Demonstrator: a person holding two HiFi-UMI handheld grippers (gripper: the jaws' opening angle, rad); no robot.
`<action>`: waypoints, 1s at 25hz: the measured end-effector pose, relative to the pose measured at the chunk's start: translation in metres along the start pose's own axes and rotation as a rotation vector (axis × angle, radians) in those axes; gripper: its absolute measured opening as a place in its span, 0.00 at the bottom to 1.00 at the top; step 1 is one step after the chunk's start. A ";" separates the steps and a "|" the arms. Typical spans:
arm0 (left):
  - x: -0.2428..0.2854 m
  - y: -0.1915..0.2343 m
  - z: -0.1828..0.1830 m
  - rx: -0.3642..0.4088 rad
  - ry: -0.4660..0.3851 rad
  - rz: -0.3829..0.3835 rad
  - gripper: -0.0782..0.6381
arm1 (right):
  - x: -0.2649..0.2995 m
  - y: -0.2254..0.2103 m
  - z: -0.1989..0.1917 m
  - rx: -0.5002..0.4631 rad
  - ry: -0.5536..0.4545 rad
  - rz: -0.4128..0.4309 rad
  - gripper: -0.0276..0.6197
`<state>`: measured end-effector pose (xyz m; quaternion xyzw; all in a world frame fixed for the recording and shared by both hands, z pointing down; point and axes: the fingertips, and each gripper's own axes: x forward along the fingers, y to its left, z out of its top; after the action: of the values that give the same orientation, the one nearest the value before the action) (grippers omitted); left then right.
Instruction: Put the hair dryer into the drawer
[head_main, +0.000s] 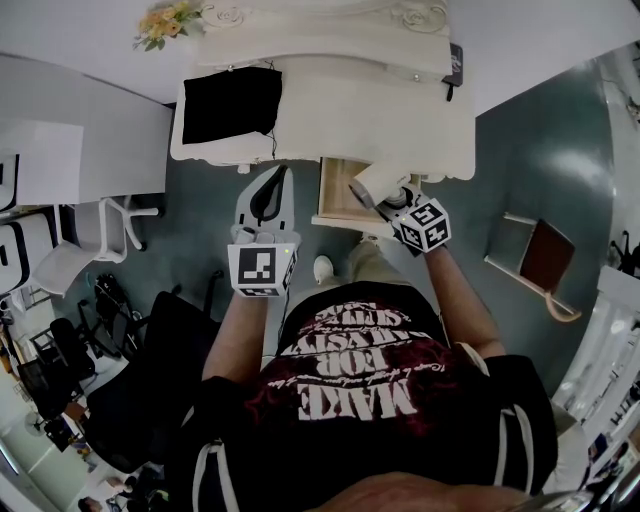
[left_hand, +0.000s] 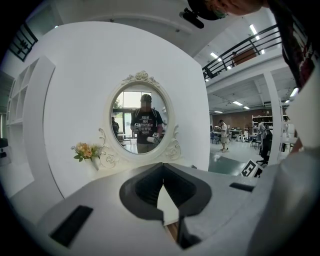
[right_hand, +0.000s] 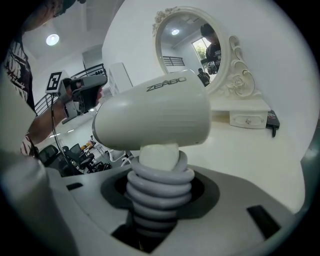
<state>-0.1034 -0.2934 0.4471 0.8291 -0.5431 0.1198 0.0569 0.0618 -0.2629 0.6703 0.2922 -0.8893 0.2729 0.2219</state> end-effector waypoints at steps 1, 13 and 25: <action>-0.001 0.001 -0.001 0.000 0.002 0.000 0.11 | 0.002 -0.001 -0.002 0.008 0.003 0.000 0.35; -0.004 0.002 -0.011 -0.005 0.024 -0.003 0.12 | 0.019 -0.017 -0.044 0.026 0.101 -0.023 0.35; -0.007 0.000 -0.012 0.002 0.034 -0.003 0.12 | 0.031 -0.032 -0.085 -0.032 0.218 -0.049 0.35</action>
<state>-0.1075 -0.2841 0.4564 0.8280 -0.5405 0.1344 0.0654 0.0795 -0.2451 0.7626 0.2785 -0.8568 0.2833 0.3287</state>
